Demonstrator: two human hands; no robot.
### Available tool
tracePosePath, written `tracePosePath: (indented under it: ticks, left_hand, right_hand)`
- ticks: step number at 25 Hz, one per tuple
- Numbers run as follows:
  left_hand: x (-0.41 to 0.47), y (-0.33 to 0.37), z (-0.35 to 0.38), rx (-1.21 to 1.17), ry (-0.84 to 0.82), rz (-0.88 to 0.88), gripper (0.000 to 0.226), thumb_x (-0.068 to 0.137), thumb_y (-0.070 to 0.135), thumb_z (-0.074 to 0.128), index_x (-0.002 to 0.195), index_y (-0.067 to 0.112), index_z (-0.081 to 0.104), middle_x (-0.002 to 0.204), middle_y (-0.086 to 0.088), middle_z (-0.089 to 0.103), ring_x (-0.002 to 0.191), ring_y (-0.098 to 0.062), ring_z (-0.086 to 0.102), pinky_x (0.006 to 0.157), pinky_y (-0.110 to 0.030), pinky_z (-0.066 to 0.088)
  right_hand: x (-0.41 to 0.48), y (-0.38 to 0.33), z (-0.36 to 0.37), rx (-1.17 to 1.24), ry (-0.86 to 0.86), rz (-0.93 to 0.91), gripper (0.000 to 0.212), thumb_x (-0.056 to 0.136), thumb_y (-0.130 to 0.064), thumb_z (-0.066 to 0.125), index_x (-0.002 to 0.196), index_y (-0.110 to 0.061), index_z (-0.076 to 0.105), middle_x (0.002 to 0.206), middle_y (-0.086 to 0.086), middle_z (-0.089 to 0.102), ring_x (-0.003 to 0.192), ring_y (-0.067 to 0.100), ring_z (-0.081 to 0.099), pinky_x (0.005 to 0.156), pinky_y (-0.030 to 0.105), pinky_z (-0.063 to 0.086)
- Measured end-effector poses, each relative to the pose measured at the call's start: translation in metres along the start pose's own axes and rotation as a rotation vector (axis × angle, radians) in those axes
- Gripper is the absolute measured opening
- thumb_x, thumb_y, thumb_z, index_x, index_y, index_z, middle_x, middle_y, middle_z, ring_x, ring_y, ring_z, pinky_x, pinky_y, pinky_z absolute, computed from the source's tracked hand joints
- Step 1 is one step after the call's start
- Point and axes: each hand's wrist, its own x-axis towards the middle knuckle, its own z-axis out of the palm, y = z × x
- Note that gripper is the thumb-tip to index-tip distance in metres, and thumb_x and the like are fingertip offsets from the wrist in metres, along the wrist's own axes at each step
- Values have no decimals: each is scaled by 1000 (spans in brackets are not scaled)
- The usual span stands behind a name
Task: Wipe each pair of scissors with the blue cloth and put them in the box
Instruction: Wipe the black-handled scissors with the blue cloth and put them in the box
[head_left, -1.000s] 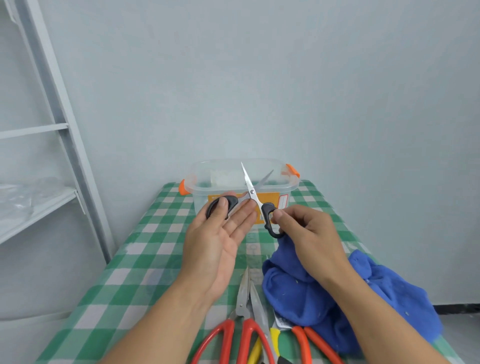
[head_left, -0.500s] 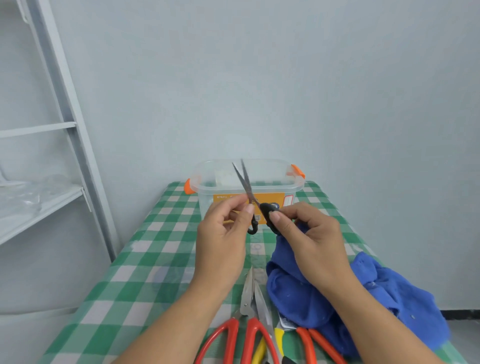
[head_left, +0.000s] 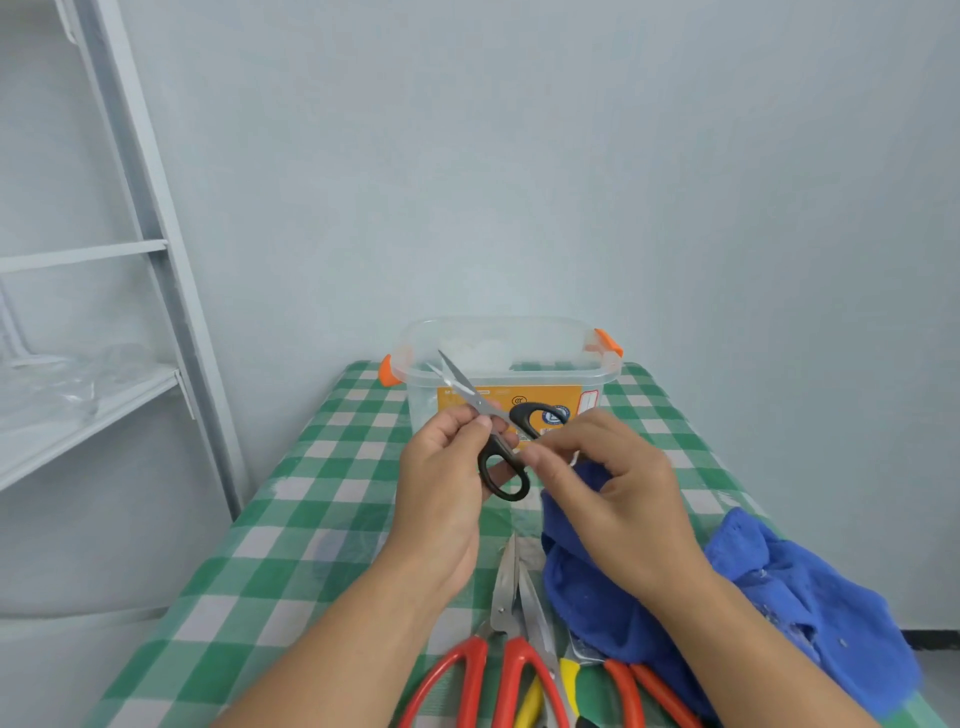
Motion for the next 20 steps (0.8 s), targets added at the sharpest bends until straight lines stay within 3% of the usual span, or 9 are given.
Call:
tracePosePath:
  ticks: [4, 6, 8, 11, 13, 15, 18, 20]
  left_hand:
    - [-3, 1, 2, 55, 9, 32, 29, 101, 0, 49, 80, 11, 66, 67, -1, 64, 66, -11, 61, 75, -41, 61]
    - [-5, 0, 3, 120, -14, 52, 25, 101, 2, 49, 87, 10, 68, 66, 2, 64, 64, -8, 62, 70, -37, 60]
    - [-4, -1, 1, 189, -27, 49, 24, 101, 3, 50, 91, 9, 70, 65, 5, 64, 62, -5, 61, 69, -36, 60]
    - [-5, -5, -1, 257, -51, -4, 25, 100, 7, 53, 86, 15, 71, 68, 5, 68, 61, -6, 60, 69, -36, 58]
    - [-6, -7, 0, 277, -90, -38, 20, 99, 10, 57, 86, 14, 71, 70, 2, 66, 63, -9, 58, 62, -26, 53]
    - [-7, -8, -1, 321, -132, -35, 13, 96, 6, 61, 89, 11, 70, 66, 5, 64, 59, -9, 54, 58, -20, 48]
    - [-5, -8, -5, 382, -184, -16, 6, 91, 3, 67, 93, 7, 70, 67, 2, 62, 55, -12, 45, 55, -21, 40]
    - [-3, -8, -6, 378, -191, -29, 5, 89, 3, 70, 92, 6, 71, 70, -2, 62, 55, -12, 43, 54, -24, 38]
  right_hand:
    - [5, 1, -11, -67, 143, 231, 13, 90, -30, 73, 95, -36, 62, 92, -17, 59, 85, 6, 55, 70, 15, 41]
    - [6, -1, -12, -35, 160, 300, 8, 91, -31, 68, 96, -36, 63, 86, -19, 57, 75, 6, 52, 65, 15, 39]
    - [9, -6, -15, 31, 195, 316, 8, 79, -27, 59, 84, -29, 65, 75, -19, 59, 68, 4, 52, 61, 14, 39]
    - [11, -9, -22, -6, 126, 385, 11, 66, -27, 54, 67, -21, 64, 68, -5, 64, 65, 10, 55, 62, 24, 45]
    - [11, -8, -26, -63, 32, 441, 15, 61, -29, 55, 69, -21, 65, 71, 4, 65, 62, 12, 52, 61, 29, 45]
    - [11, -6, -30, -65, -36, 462, 18, 60, -28, 56, 72, -23, 67, 71, 8, 62, 58, 7, 47, 59, 26, 42]
    - [11, -6, -31, 16, -42, 453, 15, 66, -19, 60, 76, -24, 69, 69, -13, 64, 65, 0, 55, 64, 14, 44]
    - [11, -6, -31, 85, 67, 418, 19, 79, -4, 68, 81, -22, 70, 75, -19, 69, 73, -4, 61, 70, 9, 45]
